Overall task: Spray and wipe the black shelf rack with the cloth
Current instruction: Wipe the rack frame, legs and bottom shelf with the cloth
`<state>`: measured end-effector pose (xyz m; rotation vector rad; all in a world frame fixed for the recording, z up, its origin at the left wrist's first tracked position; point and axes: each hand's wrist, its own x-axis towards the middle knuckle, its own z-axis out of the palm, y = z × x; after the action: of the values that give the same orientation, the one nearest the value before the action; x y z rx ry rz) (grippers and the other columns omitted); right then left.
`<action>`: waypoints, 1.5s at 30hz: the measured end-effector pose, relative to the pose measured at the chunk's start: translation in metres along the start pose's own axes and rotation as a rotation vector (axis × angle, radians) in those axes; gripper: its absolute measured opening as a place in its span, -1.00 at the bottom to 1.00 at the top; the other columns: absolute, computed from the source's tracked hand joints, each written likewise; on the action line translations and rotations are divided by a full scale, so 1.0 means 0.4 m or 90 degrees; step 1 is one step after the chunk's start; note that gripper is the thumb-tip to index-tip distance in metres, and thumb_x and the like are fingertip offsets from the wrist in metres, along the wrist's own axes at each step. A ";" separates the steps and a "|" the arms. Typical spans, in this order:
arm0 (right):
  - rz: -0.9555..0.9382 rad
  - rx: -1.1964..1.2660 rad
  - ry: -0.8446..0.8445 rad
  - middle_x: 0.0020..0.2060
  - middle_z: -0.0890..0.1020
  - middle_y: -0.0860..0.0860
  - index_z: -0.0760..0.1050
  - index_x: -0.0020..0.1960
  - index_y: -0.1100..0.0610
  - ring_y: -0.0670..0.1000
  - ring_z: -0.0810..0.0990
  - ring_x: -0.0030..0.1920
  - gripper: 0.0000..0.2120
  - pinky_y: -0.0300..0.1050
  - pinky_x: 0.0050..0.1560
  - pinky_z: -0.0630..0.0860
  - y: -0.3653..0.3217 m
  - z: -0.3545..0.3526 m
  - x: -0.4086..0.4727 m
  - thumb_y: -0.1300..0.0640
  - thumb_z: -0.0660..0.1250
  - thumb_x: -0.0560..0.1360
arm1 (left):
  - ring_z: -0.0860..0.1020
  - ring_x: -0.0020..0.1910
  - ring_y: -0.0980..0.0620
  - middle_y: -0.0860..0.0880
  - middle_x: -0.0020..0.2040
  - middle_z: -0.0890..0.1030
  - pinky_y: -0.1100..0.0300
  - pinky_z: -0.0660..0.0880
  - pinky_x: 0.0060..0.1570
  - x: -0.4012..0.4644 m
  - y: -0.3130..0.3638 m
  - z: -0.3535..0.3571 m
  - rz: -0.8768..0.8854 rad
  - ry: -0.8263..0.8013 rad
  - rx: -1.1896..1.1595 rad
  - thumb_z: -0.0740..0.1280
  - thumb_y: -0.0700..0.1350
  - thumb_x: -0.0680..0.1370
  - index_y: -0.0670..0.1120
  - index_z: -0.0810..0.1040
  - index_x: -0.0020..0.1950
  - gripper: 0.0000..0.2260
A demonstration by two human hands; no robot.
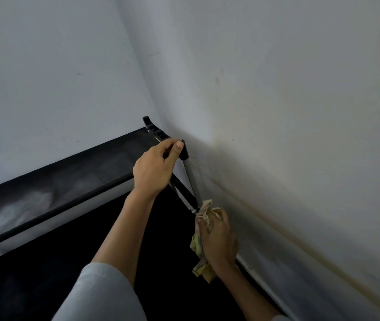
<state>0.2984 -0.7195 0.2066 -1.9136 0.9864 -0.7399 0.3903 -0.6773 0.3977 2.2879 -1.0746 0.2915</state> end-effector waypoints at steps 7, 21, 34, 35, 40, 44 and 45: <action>0.132 0.025 -0.068 0.17 0.53 0.08 0.51 0.21 0.13 0.13 0.55 0.11 -0.67 -0.07 0.05 0.46 0.074 -0.045 -0.051 -0.07 0.22 0.59 | 0.25 0.43 0.20 0.08 0.45 0.32 0.44 0.19 0.34 -0.136 -0.050 0.081 0.186 0.106 -0.116 0.26 -0.13 0.60 -0.07 0.30 0.46 -0.57; -0.105 0.047 0.214 0.03 0.55 -0.14 0.63 0.07 -0.03 -0.08 0.54 -0.10 -0.72 -0.21 -0.23 0.36 0.004 0.034 0.066 -0.14 0.25 0.53 | 0.57 0.00 0.27 0.12 0.01 0.62 0.32 0.49 0.01 -0.141 -0.164 0.266 -0.065 -0.178 -0.348 0.11 -0.05 0.64 0.05 0.54 0.13 -0.78; 0.238 0.079 -0.002 0.03 0.59 0.02 0.61 0.07 0.03 0.15 0.58 0.06 -0.68 -0.08 -0.07 0.46 0.228 0.056 0.010 -0.17 0.27 0.53 | 0.53 0.19 -0.01 0.00 0.24 0.51 0.31 0.39 0.14 -0.160 -0.151 0.272 -0.082 -0.250 -0.277 0.06 -0.31 0.63 -0.09 0.41 0.37 -0.65; 0.205 0.117 0.040 0.02 0.56 0.01 0.61 0.06 0.05 0.14 0.57 0.05 -0.73 -0.10 -0.09 0.43 0.212 0.052 -0.003 -0.11 0.28 0.55 | 0.51 0.19 0.01 0.01 0.22 0.49 0.39 0.37 0.10 -0.160 -0.149 0.270 -0.084 -0.260 -0.276 0.05 -0.38 0.61 -0.09 0.41 0.36 -0.60; -0.048 0.214 0.258 0.07 0.55 -0.09 0.64 0.14 0.09 -0.05 0.55 0.07 -0.62 -0.17 -0.04 0.47 0.044 0.066 0.025 -0.15 0.33 0.49 | 0.51 -0.09 0.13 0.08 -0.01 0.50 0.46 0.40 -0.16 -0.151 -0.151 0.271 -0.060 -0.257 -0.275 0.09 -0.38 0.58 -0.03 0.42 0.31 -0.60; -0.116 0.135 0.312 0.08 0.61 0.04 0.65 0.12 0.12 0.09 0.61 0.05 -0.59 -0.09 -0.04 0.55 0.062 0.141 0.053 -0.15 0.29 0.49 | 0.52 0.01 0.16 0.07 0.14 0.50 0.60 0.36 -0.11 -0.153 -0.153 0.271 -0.061 -0.251 -0.282 0.14 -0.32 0.59 -0.10 0.41 0.35 -0.65; -0.108 0.117 0.306 0.08 0.62 0.05 0.66 0.10 0.13 0.11 0.62 0.04 -0.58 -0.07 -0.05 0.57 0.093 0.160 0.049 -0.16 0.27 0.49 | 0.54 0.10 0.09 0.03 0.20 0.52 0.52 0.40 0.00 -0.154 -0.155 0.273 -0.062 -0.254 -0.292 0.12 -0.37 0.57 -0.09 0.41 0.36 -0.60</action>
<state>0.3454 -0.7225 0.1460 -1.7055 1.0024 -1.3856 0.3918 -0.6723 0.2581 2.0062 -1.0778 -0.4300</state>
